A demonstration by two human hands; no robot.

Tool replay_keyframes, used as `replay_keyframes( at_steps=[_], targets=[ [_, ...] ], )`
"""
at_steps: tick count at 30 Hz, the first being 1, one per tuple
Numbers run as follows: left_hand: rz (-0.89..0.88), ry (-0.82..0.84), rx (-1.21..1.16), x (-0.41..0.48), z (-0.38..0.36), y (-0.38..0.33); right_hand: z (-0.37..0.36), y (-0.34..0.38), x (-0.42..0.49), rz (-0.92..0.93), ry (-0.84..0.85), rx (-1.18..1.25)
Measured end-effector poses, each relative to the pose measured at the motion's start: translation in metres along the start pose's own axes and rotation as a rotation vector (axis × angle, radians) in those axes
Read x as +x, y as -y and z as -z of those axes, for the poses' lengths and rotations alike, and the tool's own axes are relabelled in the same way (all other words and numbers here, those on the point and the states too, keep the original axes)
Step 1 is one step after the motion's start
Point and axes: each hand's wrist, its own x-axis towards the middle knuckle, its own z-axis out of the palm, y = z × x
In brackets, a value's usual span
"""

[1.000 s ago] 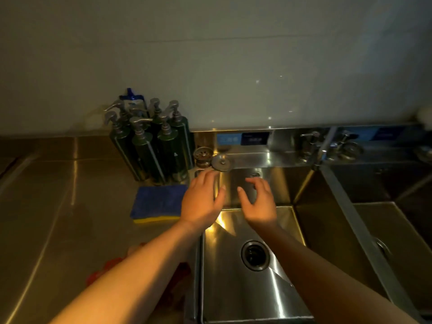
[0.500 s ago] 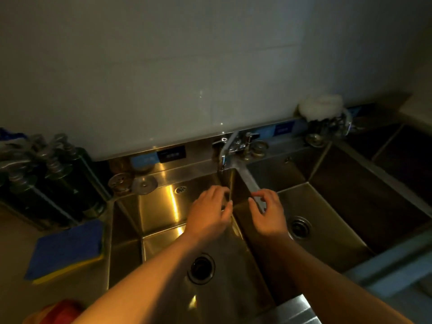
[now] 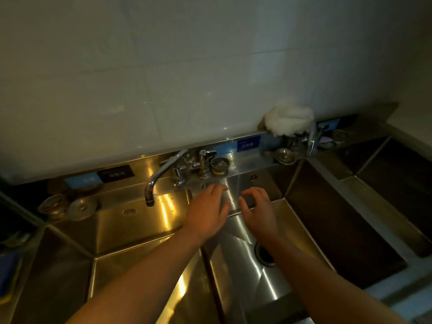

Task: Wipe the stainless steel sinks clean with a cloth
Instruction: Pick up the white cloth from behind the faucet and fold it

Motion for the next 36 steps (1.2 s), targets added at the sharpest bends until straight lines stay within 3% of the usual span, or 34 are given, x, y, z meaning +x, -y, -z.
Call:
replay_keyframes(
  at_steps=[11, 17, 23, 36],
  targets=[
    [0.055, -0.059, 0.082, 0.043, -0.017, -0.012, 0.025, -0.020, 0.044, 0.026, 0.072, 0.009],
    [-0.036, -0.034, 0.118, 0.064, -0.020, -0.013, 0.032, -0.017, 0.053, 0.027, -0.017, -0.048],
    [-0.075, -0.055, 0.094, 0.087, -0.013, -0.028, 0.051, -0.015, 0.083, 0.063, 0.001, -0.088],
    [0.005, -0.188, 0.134, 0.197, -0.019, -0.108, 0.128, -0.032, 0.216, 0.244, -0.043, 0.026]
  ],
)
